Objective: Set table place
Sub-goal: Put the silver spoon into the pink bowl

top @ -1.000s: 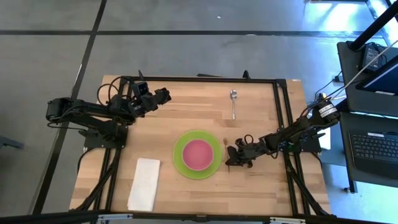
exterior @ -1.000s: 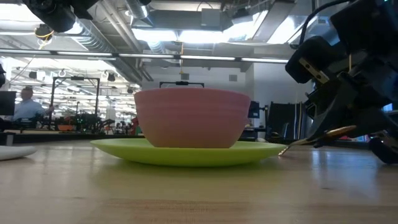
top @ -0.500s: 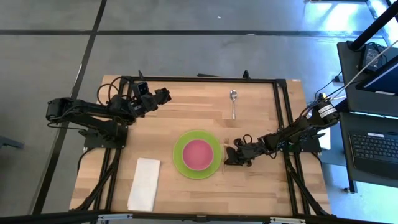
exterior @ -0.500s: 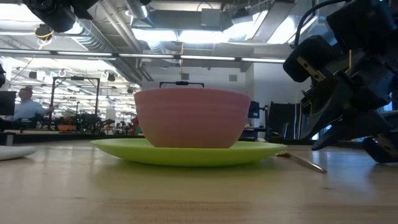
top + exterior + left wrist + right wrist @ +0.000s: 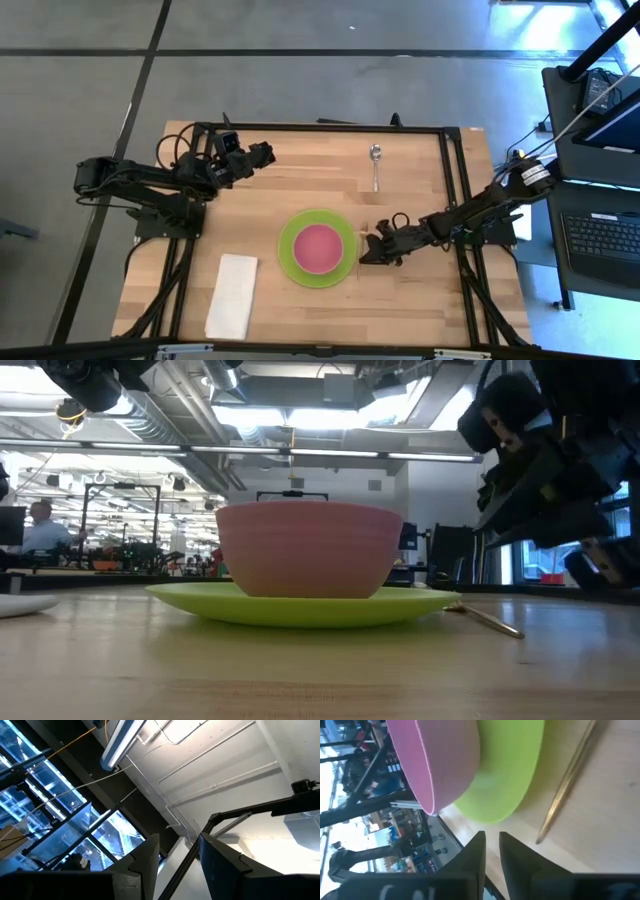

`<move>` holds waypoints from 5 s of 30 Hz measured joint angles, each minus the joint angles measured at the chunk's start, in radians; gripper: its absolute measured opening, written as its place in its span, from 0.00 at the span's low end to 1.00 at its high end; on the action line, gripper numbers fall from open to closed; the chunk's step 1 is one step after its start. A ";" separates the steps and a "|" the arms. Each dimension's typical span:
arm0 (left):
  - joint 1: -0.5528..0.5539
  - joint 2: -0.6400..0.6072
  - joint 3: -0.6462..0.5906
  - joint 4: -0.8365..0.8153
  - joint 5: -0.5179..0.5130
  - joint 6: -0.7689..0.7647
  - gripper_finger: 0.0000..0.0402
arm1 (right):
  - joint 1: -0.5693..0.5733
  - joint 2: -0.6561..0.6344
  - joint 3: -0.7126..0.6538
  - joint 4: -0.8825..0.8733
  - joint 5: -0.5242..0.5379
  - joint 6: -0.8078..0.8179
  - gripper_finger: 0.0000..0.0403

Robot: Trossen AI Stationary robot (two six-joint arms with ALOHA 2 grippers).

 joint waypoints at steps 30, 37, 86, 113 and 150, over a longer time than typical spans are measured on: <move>-0.032 0.005 0.424 -1.267 -0.055 0.179 0.33 | -0.151 -0.285 1.046 -1.927 0.522 -0.992 0.08; -0.031 0.017 0.652 -1.456 -0.131 0.416 0.33 | -0.159 -0.284 1.139 -1.667 0.539 -1.569 0.08; 0.017 0.612 1.066 -1.798 -0.220 0.421 0.30 | -0.412 -0.249 1.105 -1.970 0.412 -1.127 0.15; 0.129 1.305 1.576 -1.735 -0.102 -0.007 0.39 | -0.472 -0.261 1.157 -1.971 0.403 -1.499 0.23; 0.175 0.959 1.636 -2.366 -0.048 0.366 0.39 | -0.527 -0.416 0.703 -1.854 0.397 -1.022 0.23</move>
